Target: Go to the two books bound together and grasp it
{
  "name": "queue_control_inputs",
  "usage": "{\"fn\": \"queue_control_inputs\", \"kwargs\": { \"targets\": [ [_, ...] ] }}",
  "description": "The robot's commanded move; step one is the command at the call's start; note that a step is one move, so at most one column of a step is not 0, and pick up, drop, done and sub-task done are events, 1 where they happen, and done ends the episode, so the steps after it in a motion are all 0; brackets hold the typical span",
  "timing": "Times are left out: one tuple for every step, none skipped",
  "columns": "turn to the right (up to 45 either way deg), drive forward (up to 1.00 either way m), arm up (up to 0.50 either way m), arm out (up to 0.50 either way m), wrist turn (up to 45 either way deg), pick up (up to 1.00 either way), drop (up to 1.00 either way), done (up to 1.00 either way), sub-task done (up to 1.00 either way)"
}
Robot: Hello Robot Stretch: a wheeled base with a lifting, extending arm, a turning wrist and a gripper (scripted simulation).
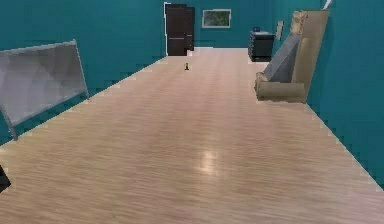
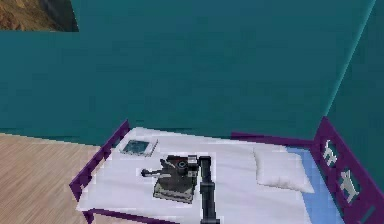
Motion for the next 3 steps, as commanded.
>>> {"fn": "queue_control_inputs", "kwargs": {
  "targets": [
    [0.0, 0.0, 0.0, 0.0, 45.0, 0.0, 0.0, 0.0, 0.0],
    [0.0, 0.0, 0.0, 0.0, 9.0, 0.0, 0.0, 0.0, 0.0],
    [0.0, 0.0, -0.3, 0.0, 0.0, 0.0, 0.0, 0.0, 0.0]
  ]
}}
